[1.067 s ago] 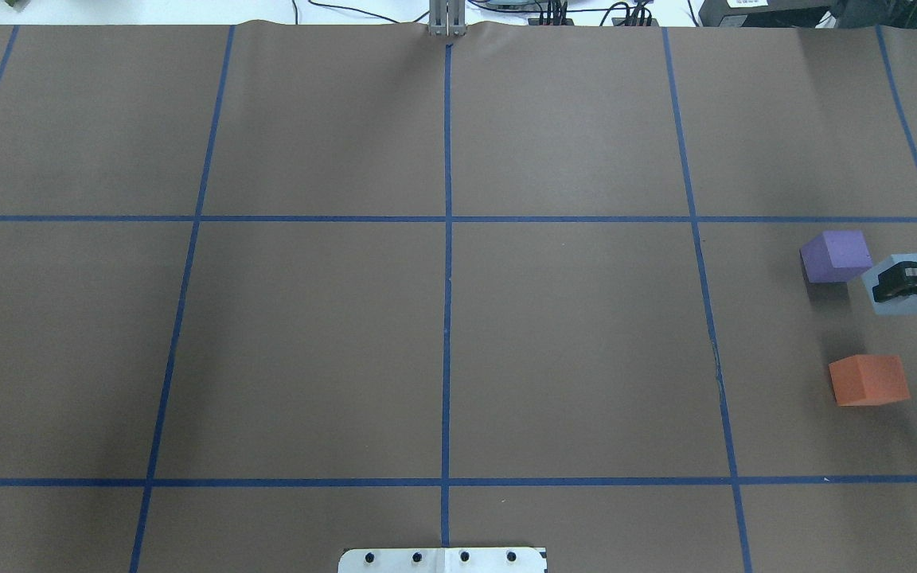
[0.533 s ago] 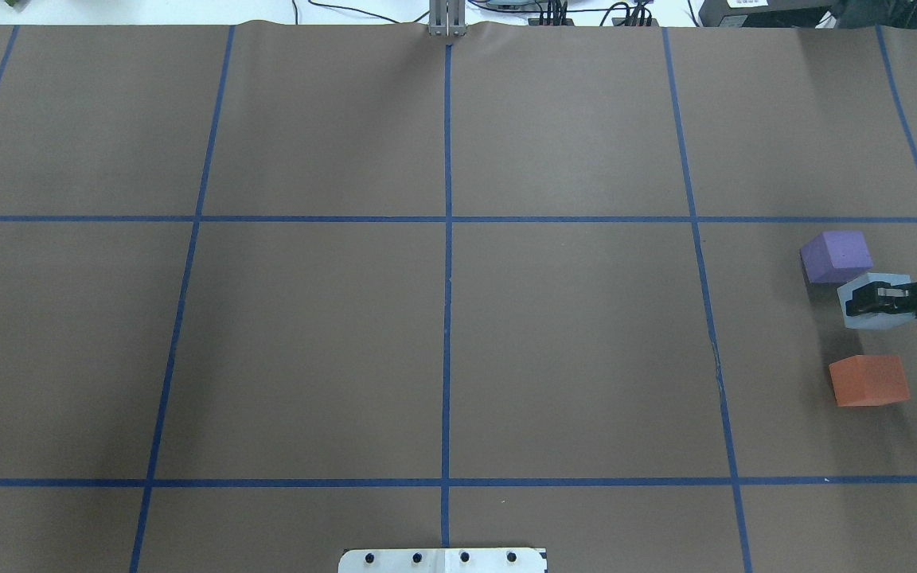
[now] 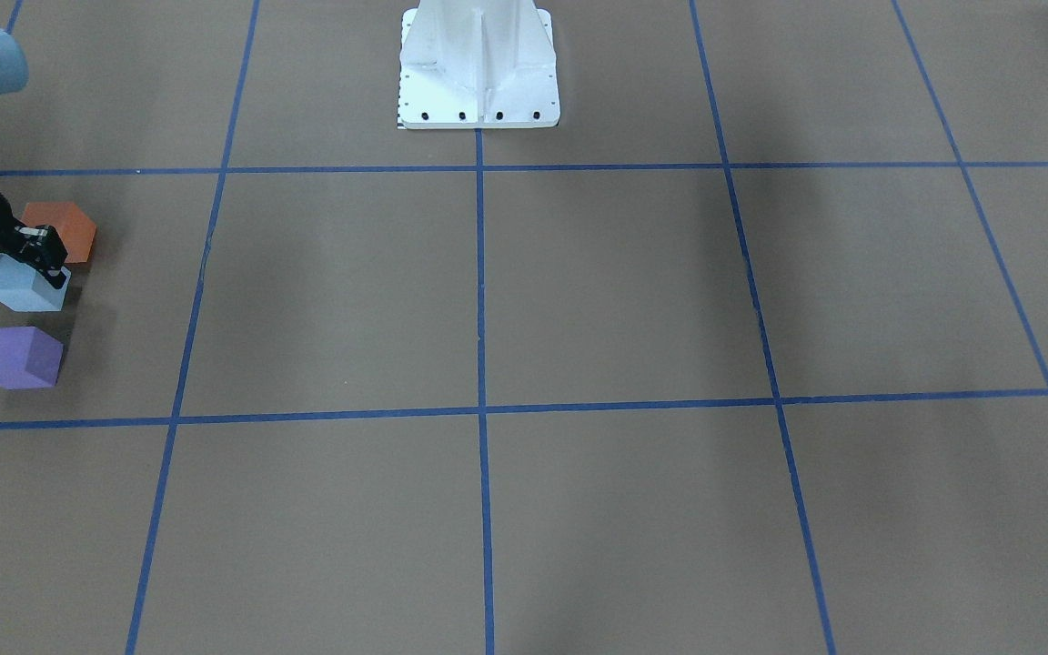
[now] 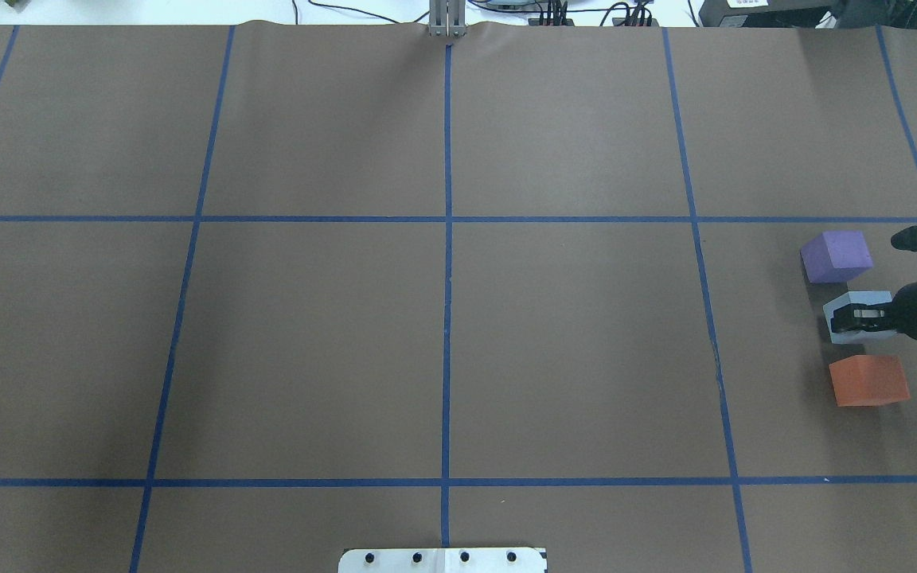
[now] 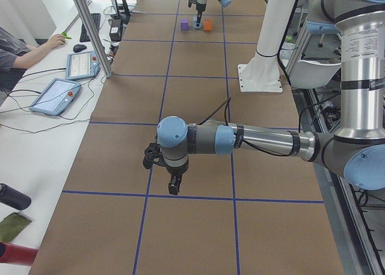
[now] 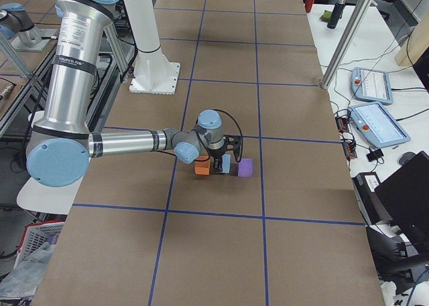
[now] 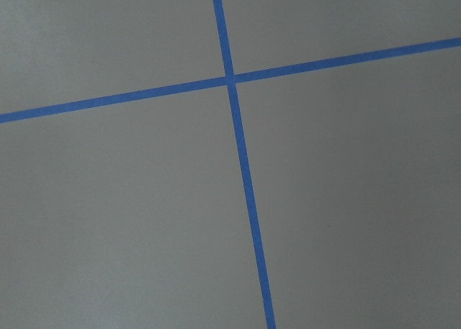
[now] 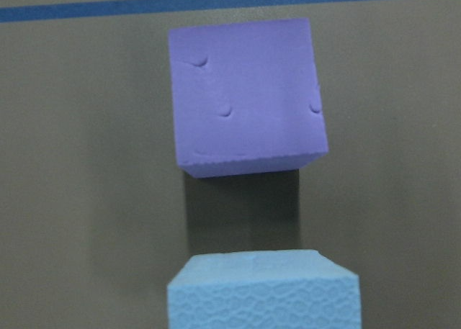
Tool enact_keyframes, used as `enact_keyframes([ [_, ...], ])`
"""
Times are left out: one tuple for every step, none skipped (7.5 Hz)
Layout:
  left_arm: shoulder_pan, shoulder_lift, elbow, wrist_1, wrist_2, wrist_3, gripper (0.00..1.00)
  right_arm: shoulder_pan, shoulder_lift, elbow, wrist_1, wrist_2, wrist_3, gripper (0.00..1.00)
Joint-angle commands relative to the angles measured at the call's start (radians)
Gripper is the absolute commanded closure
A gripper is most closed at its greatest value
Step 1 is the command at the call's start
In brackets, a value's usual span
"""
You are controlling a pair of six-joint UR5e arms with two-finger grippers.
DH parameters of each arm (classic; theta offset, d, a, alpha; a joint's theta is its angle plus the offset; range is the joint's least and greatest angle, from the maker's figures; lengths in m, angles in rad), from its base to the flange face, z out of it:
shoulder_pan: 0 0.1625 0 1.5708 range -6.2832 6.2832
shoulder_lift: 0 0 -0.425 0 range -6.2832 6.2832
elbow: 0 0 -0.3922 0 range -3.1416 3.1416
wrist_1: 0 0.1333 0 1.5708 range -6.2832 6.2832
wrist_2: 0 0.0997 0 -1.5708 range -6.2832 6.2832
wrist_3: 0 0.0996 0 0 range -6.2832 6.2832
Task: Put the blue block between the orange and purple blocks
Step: 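Lower the light blue cube between the purple and orange cubes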
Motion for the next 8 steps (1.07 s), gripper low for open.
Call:
enact_keyframes([
  [0.0,0.0,0.0,0.0,0.0,-0.002,0.0,-0.01,0.005,-0.015,0.018,-0.002,-0.004,0.52],
  [0.0,0.0,0.0,0.0,0.0,0.0,0.0,-0.01,0.005,-0.015,0.02,-0.002,-0.006,0.32],
  [0.0,0.0,0.0,0.0,0.0,0.0,0.0,-0.008,0.003,-0.015,0.038,-0.002,-0.009,0.0],
  [0.0,0.0,0.0,0.0,0.0,0.0,0.0,-0.008,0.003,-0.015,0.038,-0.002,-0.01,0.0],
  [0.0,0.0,0.0,0.0,0.0,0.0,0.0,-0.004,0.003,-0.006,0.038,0.001,-0.021,0.0],
  [0.0,0.0,-0.002,0.0,0.0,0.0,0.0,-0.001,0.003,0.012,0.036,0.017,-0.045,0.0],
  [0.0,0.0,-0.002,0.0,-0.002,0.0,0.0,0.065,0.002,0.023,0.024,0.062,-0.097,0.0],
  [0.0,0.0,-0.002,0.0,-0.002,0.0,0.0,0.161,-0.001,0.023,0.02,0.143,-0.184,0.0],
])
